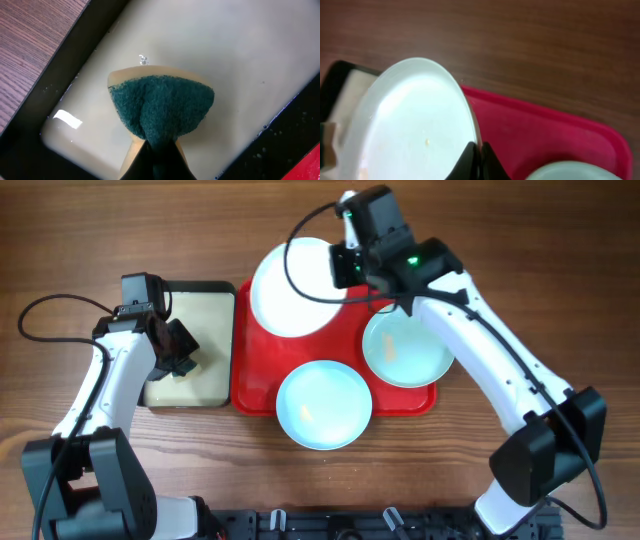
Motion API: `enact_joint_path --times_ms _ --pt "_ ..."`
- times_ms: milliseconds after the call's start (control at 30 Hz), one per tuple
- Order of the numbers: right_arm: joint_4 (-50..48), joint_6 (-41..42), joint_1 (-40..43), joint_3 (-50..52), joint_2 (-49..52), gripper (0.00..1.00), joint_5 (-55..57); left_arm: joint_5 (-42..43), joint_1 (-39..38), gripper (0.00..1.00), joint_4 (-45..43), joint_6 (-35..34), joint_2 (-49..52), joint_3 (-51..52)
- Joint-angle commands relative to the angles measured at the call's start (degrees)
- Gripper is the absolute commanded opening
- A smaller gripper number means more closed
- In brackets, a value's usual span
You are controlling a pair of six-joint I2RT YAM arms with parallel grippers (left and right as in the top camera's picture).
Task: Clean dirty plates on tray and stack at the side
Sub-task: 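Lower the white plate back onto the red tray with the right gripper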
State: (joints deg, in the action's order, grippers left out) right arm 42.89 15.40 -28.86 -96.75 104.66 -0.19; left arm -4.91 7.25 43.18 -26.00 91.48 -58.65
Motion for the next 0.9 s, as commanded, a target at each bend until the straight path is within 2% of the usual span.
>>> enact_joint_path --times_ms 0,233,433,867 --pt "0.94 1.14 3.02 -0.42 -0.72 0.04 -1.2 -1.2 0.26 0.04 -0.39 0.26 -0.72 0.48" --pt "1.25 1.16 7.02 -0.28 0.04 0.04 -4.0 -1.2 0.26 0.04 -0.46 0.26 -0.72 0.48" --pt "0.87 1.14 7.19 -0.26 4.46 0.04 -4.39 -1.18 0.26 0.04 -0.59 0.26 -0.72 0.48" --pt "-10.71 1.27 7.19 -0.26 14.86 0.04 -7.76 -1.16 -0.02 0.04 -1.2 0.28 -0.72 0.59"
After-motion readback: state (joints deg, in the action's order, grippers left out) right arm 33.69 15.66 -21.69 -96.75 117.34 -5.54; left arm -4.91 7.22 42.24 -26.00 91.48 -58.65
